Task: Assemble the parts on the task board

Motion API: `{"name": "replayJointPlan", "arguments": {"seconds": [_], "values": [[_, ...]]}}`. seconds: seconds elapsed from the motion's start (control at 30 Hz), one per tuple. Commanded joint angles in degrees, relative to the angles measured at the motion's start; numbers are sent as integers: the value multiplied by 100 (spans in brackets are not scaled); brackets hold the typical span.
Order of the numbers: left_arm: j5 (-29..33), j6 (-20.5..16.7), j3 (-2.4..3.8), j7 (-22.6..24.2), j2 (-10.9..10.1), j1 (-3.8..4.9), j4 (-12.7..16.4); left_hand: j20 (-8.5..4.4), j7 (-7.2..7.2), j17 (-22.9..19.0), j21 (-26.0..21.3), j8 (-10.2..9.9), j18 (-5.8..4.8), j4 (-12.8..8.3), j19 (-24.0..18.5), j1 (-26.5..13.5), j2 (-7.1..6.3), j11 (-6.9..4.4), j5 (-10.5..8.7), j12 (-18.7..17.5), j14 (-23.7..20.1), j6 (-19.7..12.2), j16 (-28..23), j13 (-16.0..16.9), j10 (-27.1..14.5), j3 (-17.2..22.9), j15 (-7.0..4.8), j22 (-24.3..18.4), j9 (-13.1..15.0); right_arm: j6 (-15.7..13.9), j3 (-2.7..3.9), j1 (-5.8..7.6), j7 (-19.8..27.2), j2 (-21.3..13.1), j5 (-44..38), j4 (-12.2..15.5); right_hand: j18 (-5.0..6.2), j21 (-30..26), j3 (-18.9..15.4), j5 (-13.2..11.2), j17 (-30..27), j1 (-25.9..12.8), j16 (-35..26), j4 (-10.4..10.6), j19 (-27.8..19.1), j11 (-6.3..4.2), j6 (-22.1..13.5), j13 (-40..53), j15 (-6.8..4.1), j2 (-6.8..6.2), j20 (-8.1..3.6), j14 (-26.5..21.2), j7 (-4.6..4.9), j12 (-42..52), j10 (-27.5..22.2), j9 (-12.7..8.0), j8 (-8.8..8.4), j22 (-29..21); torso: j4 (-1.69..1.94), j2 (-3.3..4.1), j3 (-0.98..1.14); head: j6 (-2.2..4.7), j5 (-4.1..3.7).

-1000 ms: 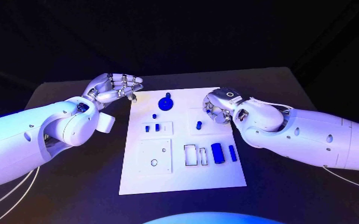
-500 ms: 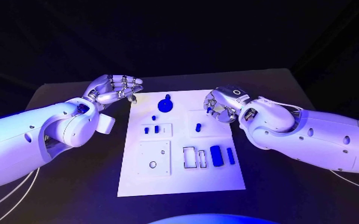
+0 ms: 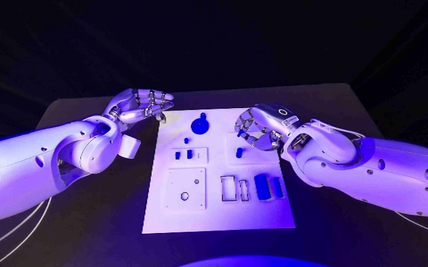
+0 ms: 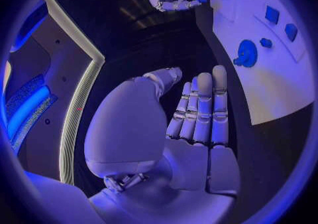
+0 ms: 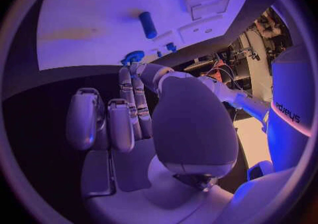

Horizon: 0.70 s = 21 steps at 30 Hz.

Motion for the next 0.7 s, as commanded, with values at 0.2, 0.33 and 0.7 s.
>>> {"name": "replayJointPlan", "arguments": {"seconds": [0.2, 0.33, 0.7], "values": [[-5, 44, 4, 50, 31, -1, 5, 35, 2, -5, -28, -31, 30, 2, -15, 37, 7, -3, 26, 36, -21, -27, -27, -7, -34, -24, 1, -9, -5, 55, -11, -104, 219, 306, 120, 251, -103, -25, 11, -31, -10, -20, -14, -21, 78, -147, 12, 6, -31, 64, -18, 294, 12, -26, 202, 12, 37, 638, 5, -2, -22, -73, 290], [-3, 32, 4, 53, 40, 0, 10, 35, 2, -5, -28, -31, 30, 2, -15, 37, 7, -3, 26, 36, -21, -27, -27, -7, -34, -24, 1, -9, -5, 199, -46, -191, 231, 522, 72, 233, -101, -32, 14, -36, -17, -21, -19, -25, 75, -145, 8, 6, -31, 67, -19, 292, 14, -30, 200, 14, 35, 636, 10, 3, -21, -126, 443], [-2, 13, 4, 47, 79, 1, 22, 38, 6, -7, -31, -34, 30, 1, -17, 41, 9, 1, 27, 41, -27, -35, -27, -8, -45, -30, 4, -11, -6, 750, -126, -475, 114, 1086, -106, -63, -87, -109, 26, -55, -46, -35, -39, -41, 51, -136, -13, 5, -22, 82, -23, 284, 26, -51, 187, 23, 29, 608, 11, 6, -19, -246, 709]]}}
